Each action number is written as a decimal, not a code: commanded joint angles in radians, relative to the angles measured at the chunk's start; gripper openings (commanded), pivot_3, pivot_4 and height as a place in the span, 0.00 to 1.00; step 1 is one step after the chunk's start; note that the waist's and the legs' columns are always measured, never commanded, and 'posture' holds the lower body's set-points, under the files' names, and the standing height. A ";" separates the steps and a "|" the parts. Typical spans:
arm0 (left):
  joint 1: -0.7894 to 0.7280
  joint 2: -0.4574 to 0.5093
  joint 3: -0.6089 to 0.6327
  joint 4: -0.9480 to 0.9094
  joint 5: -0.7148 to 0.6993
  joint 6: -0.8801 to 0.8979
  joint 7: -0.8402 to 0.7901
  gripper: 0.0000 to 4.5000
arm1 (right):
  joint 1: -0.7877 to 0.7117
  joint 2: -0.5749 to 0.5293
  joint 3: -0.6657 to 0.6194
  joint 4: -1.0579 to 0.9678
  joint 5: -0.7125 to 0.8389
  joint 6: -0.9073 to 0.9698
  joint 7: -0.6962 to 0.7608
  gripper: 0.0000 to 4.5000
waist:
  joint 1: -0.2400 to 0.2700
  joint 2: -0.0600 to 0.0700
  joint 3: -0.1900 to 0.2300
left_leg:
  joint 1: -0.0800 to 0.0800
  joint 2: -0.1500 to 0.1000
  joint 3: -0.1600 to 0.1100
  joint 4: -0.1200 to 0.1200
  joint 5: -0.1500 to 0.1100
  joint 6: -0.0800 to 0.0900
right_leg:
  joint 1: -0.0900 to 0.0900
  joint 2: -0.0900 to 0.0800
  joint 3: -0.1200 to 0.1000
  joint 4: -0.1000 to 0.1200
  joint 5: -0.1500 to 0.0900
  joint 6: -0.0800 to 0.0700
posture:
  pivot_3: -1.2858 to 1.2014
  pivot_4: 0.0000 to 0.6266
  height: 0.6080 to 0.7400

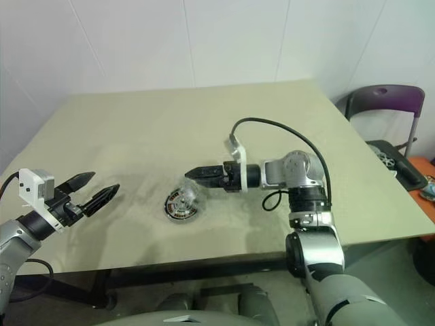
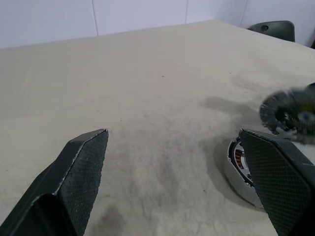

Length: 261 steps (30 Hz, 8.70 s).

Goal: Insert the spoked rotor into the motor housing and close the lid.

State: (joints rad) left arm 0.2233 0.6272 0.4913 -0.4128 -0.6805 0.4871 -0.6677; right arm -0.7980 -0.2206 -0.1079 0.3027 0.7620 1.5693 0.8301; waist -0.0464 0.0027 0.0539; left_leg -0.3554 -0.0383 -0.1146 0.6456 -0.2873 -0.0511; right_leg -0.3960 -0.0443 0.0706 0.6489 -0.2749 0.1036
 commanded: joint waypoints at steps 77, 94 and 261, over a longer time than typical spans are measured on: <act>0.058 -0.044 0.018 -0.046 0.007 -0.035 0.005 1.00 | 0.039 0.020 0.544 0.081 -0.675 -1.190 0.305 0.77 | 0.002 0.000 0.000 | 0.000 0.000 -0.001 0.000 0.000 0.000 | 0.000 -0.001 -0.001 -0.001 0.000 0.000 | 0.52 0.00 1.00; 0.055 -0.042 0.019 -0.041 0.007 -0.037 0.001 1.00 | 0.043 0.024 0.553 0.112 -0.712 -1.207 0.285 0.77 | 0.002 0.000 0.000 | 0.000 0.000 -0.001 0.000 0.000 0.000 | 0.000 -0.001 -0.001 -0.001 0.000 0.000 | 0.52 0.00 1.00; -0.284 -0.099 -0.513 0.289 0.308 -0.001 -0.139 0.00 | -0.106 0.090 0.106 0.405 -0.307 -0.143 0.045 0.78 | 0.001 0.001 -0.001 | 0.001 -0.001 -0.003 -0.001 0.000 0.000 | 0.001 -0.001 -0.001 0.000 0.000 0.001 | 0.52 0.00 1.00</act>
State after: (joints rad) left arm -0.0754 0.5205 -0.0029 -0.1264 -0.3803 0.4678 -0.8020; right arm -0.8844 -0.1461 0.0234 0.7145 0.4244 1.4330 0.8769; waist -0.0454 0.0040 0.0531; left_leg -0.3547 -0.0394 -0.1176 0.6446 -0.2872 -0.0514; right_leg -0.3955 -0.0455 0.0699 0.6484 -0.2747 0.1048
